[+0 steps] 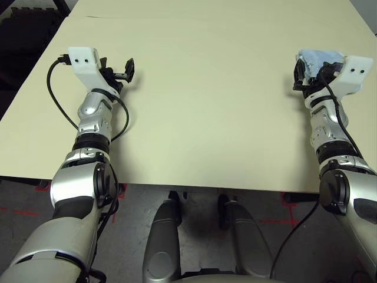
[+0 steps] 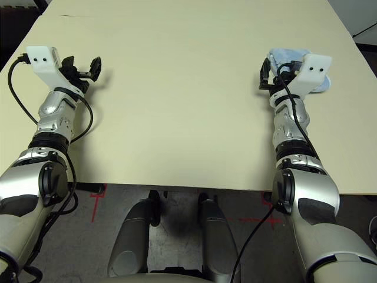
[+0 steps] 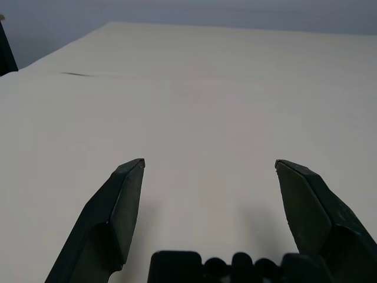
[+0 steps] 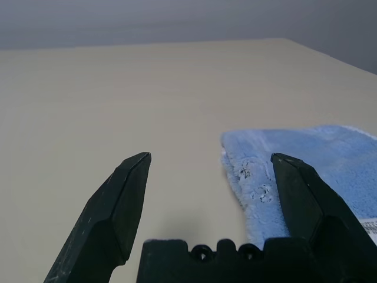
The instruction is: Fold the towel and set it aside.
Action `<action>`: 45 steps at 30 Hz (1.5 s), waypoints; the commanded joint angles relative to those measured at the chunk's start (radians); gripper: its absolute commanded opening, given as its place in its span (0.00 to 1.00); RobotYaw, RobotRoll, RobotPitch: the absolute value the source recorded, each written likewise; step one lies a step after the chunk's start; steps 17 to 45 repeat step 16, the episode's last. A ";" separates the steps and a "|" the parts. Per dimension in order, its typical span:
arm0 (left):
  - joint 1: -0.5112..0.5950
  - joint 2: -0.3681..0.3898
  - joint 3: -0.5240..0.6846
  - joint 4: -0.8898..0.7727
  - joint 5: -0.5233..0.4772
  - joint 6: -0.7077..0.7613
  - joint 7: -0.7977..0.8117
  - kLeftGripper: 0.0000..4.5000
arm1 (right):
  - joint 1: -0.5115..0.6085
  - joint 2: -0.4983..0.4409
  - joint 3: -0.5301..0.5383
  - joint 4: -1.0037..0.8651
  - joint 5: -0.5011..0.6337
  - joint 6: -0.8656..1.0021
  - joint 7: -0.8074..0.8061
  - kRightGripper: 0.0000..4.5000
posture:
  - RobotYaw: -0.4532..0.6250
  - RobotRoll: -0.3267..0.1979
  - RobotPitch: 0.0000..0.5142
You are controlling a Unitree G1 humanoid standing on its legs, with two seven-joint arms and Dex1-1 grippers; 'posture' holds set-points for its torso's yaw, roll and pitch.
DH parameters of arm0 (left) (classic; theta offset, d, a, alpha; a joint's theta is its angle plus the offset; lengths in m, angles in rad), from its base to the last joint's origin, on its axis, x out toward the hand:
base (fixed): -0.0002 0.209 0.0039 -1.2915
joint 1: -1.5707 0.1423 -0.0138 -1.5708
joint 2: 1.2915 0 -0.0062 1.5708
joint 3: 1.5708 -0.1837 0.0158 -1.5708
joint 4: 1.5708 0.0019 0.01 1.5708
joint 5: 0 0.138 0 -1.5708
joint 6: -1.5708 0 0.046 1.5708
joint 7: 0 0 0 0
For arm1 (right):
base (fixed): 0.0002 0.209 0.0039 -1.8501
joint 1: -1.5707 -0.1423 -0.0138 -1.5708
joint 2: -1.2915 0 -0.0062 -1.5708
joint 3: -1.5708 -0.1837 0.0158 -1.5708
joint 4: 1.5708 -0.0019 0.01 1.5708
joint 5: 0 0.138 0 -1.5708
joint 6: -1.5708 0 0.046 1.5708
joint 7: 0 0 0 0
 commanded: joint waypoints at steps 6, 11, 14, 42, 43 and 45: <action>0.036 -0.012 0.004 -0.008 -0.012 0.006 -0.013 1.00 | 0.028 0.003 -0.001 -0.026 0.004 0.017 -0.006 0.99 | 0.42 0.62 0.45; 0.030 -0.016 0.002 -0.009 -0.014 0.005 -0.017 1.00 | 0.035 0.003 -0.002 -0.035 0.005 0.020 -0.005 0.99 | 0.42 0.62 0.45; 0.024 -0.020 0.000 -0.008 -0.012 0.005 -0.015 1.00 | 0.039 0.002 -0.002 -0.038 0.005 0.021 -0.006 0.99 | 0.41 0.62 0.45; 0.022 -0.020 0.000 -0.007 -0.012 0.004 -0.015 1.00 | 0.039 0.002 -0.002 -0.039 0.005 0.021 -0.008 0.99 | 0.41 0.62 0.45; 0.022 -0.020 0.000 -0.007 -0.012 0.004 -0.015 1.00 | 0.039 0.002 -0.002 -0.039 0.005 0.021 -0.008 0.99 | 0.41 0.62 0.45; 0.022 -0.020 0.000 -0.007 -0.012 0.004 -0.015 1.00 | 0.039 0.002 -0.002 -0.039 0.005 0.021 -0.008 0.99 | 0.41 0.62 0.45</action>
